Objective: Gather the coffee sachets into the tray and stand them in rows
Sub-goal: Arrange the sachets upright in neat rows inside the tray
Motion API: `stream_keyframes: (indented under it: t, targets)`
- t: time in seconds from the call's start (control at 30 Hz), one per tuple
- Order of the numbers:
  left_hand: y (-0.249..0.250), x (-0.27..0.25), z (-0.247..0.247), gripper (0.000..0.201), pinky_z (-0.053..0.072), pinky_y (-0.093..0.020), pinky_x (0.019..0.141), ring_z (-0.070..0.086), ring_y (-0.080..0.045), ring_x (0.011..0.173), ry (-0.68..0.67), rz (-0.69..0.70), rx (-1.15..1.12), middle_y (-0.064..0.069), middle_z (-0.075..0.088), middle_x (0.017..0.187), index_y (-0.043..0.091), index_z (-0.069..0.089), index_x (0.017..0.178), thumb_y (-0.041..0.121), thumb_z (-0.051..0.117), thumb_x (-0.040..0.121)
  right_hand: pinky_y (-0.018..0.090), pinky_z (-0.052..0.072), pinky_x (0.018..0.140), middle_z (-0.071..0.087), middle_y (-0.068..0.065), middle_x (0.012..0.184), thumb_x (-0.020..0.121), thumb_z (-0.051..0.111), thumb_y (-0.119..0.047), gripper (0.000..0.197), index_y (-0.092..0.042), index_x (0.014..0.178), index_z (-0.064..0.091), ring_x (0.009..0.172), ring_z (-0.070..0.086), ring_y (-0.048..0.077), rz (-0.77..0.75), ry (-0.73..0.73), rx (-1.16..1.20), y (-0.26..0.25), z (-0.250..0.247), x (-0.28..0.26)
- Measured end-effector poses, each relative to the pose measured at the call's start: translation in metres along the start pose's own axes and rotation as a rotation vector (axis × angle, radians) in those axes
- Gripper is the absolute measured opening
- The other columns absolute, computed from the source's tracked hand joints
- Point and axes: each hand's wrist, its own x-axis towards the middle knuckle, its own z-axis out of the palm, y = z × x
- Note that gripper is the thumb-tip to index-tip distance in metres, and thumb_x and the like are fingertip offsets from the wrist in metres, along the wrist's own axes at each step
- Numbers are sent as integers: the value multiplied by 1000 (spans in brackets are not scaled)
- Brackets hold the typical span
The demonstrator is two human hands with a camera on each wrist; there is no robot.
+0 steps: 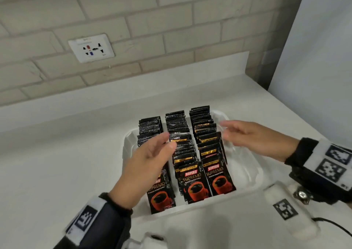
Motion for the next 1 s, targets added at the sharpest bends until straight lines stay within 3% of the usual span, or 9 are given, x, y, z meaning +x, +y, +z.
stream_keyframes:
  t: [0.07,0.1,0.23,0.27,0.37,0.53,0.73,0.9,1.0]
  targets:
    - [4,10,9,66,31,-30,111,44,-2,125,-73,-73,-172,12,44,141,34,41,133,64,53,76,28,31,107,36,-3,144,93,42,-36,56,-19,144,26,130,37,12,78,90,247,-1,0,4]
    - [8,16,17,72,27,-31,113,39,-7,130,-108,-104,-229,8,37,147,27,36,139,65,48,79,30,28,109,32,0,147,93,41,-37,59,-16,145,23,133,33,15,116,111,367,-2,1,7]
    - [34,34,51,56,43,-10,72,41,-20,130,-146,-157,-283,8,48,127,10,44,132,49,28,96,34,23,114,23,10,152,93,39,-46,68,-11,147,15,139,25,20,207,155,605,-2,5,20]
    - [38,39,58,57,44,-12,72,43,-23,129,-143,-176,-293,1,51,127,8,44,132,49,28,96,34,22,114,21,11,152,93,39,-48,71,-11,147,14,139,23,20,218,165,635,-2,6,22]
    - [44,53,74,71,34,-31,104,30,-31,136,-105,-258,-222,-21,27,148,-1,25,144,53,24,96,35,18,115,15,12,154,92,36,-52,75,-10,148,10,141,17,20,241,168,691,-6,11,26]
    - [40,67,89,78,12,-34,114,13,-20,144,-92,-274,-204,-7,9,157,10,3,150,60,21,93,36,14,116,12,13,154,93,33,-54,75,-10,148,8,143,12,21,251,162,730,-11,17,30]
    - [37,72,97,79,15,-40,116,20,-23,142,-32,-281,-193,-6,16,156,15,6,150,64,23,91,22,28,97,37,-4,138,97,26,-47,57,-12,142,27,134,31,15,241,152,721,-13,23,32]
    - [28,89,107,92,23,-41,114,30,-26,138,44,-291,-230,-10,27,152,11,11,150,72,30,83,20,28,86,38,-14,126,98,23,-46,57,-11,143,26,131,34,15,244,135,734,-19,26,35]
    - [11,104,110,121,30,-46,110,39,-28,133,61,-307,-268,-10,35,149,20,20,148,89,31,49,19,26,83,35,-19,122,98,20,-47,57,-15,144,24,132,32,13,251,137,719,-17,25,41]
